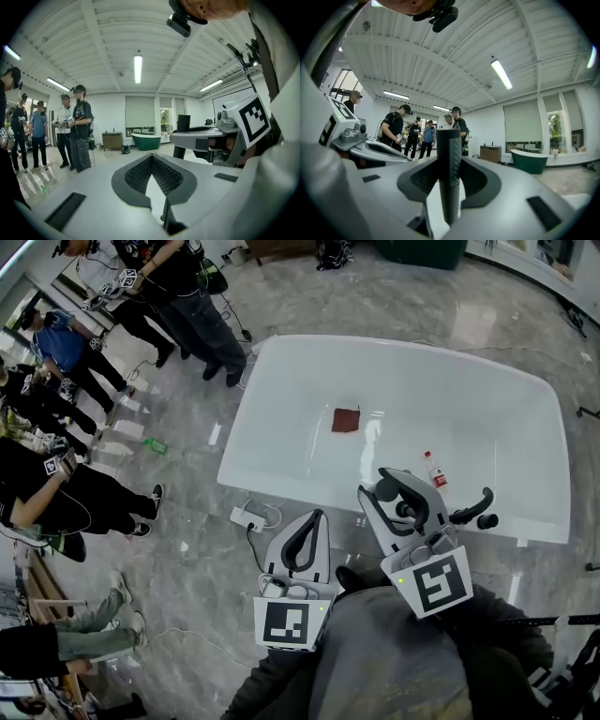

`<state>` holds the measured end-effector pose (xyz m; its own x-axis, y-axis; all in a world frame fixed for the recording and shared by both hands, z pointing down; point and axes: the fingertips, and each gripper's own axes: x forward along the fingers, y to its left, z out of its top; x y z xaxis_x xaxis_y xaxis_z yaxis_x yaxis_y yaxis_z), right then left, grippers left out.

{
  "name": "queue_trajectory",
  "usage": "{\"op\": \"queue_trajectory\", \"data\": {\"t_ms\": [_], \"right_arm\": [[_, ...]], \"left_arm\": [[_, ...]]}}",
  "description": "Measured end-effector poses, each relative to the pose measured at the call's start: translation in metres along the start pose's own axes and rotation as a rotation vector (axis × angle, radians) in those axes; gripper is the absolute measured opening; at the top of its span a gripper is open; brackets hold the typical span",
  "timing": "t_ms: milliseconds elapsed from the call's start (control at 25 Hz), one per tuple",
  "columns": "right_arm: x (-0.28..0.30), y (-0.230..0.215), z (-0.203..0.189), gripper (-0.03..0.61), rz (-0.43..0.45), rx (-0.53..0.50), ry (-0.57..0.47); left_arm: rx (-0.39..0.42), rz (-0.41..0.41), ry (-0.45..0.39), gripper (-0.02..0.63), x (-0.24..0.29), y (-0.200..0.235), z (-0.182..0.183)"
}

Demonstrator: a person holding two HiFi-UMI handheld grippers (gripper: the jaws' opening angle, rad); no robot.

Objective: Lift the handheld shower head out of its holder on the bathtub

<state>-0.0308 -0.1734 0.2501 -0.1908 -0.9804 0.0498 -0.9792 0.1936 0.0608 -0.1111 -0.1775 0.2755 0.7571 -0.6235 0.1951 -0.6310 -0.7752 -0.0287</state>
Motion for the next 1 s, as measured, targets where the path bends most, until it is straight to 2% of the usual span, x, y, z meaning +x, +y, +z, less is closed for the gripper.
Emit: {"op": "queue_trajectory", "data": {"t_ms": [120,400,640,840,1000], "right_arm": [[-0.002,0.003,0.022,0.140,0.012,-0.019,-0.030],[-0.007,0.004,0.045,0.140,0.027,-0.035,-0.085],[-0.012,0.008,0.036,0.140,0.059,-0.030,-0.071],[-0.020,-0.001,0.045,0.140,0.084,-0.024,-0.067],[-0.026,-0.001,0.053,0.140,0.057,-0.028,-0.078]], "left_arm": [[0.011,0.006,-0.034,0.002,-0.001,0.002,0.017],[0.027,0.025,-0.080,0.002,0.000,0.004,0.033],[0.001,0.058,-0.037,0.002,-0.001,0.001,0.015],[-0.020,0.072,-0.002,0.002,0.001,-0.011,0.021],[-0.013,0.043,-0.003,0.002,0.002,-0.013,0.020]]}}
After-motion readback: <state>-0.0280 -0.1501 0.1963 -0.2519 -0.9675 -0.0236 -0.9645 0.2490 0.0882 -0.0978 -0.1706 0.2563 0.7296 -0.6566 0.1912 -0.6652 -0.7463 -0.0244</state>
